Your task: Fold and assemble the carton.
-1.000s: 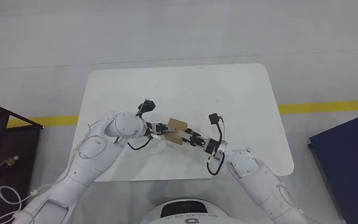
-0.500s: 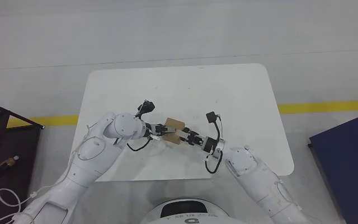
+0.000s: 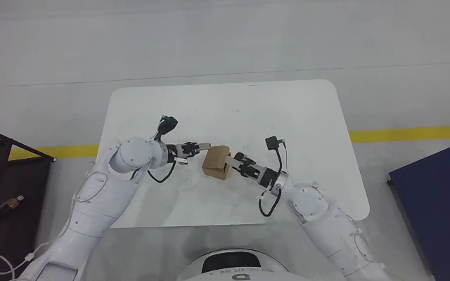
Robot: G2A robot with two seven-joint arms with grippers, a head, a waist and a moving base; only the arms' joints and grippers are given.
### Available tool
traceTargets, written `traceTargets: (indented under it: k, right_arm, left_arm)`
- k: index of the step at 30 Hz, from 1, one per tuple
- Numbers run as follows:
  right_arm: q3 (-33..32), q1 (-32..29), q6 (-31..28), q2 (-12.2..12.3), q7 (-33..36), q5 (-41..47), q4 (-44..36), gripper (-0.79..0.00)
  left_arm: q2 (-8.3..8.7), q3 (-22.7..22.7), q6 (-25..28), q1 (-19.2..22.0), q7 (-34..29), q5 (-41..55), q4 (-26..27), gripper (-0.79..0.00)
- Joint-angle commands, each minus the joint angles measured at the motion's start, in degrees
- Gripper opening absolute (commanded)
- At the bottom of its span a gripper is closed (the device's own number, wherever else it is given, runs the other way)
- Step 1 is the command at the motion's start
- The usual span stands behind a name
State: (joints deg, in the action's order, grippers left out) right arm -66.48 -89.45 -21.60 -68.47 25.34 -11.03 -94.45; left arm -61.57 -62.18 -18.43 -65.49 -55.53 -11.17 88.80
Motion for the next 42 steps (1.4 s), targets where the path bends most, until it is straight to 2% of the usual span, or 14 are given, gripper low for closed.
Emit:
traceTargets:
  k: [1,8,18,22,26,37,42]
  right_arm:
    - [0.11,-0.14,1.19,0.05,-0.14,-1.25,-1.05,-0.191]
    - [0.02,-1.19,4.84,0.26,-3.54,-9.07,-5.85,-0.191]
    - [2.19,-0.90,9.40,0.33,-1.99,-15.80,-10.15,-0.197]
    - [3.56,-0.93,12.86,0.38,-4.21,-25.84,-12.59,-0.200]
    - [6.20,-0.78,15.60,0.10,-4.95,-30.73,-13.85,-0.215]
    - [9.72,1.90,18.02,-0.53,-3.30,-34.46,-13.08,-0.302]
    - [11.10,2.89,19.15,-0.82,-2.92,-36.20,-12.62,-0.394]
  left_arm:
    - [0.38,-1.53,0.09,-1.22,0.15,-0.04,0.62,0.000]
    - [1.22,-3.94,0.04,-4.39,0.63,-1.15,0.78,0.000]
    - [1.40,-2.61,-0.24,-4.99,0.17,-3.81,-0.48,0.000]
    - [1.26,-1.33,-0.18,-4.56,-0.04,-4.73,-0.90,0.000]
    - [1.10,-0.63,-0.32,-4.23,0.08,-4.39,-0.76,0.000]
    - [1.00,-0.10,0.11,-4.17,0.18,-3.57,-0.89,0.000]
    - [0.95,0.27,0.29,-4.13,0.10,-3.39,-0.60,0.000]
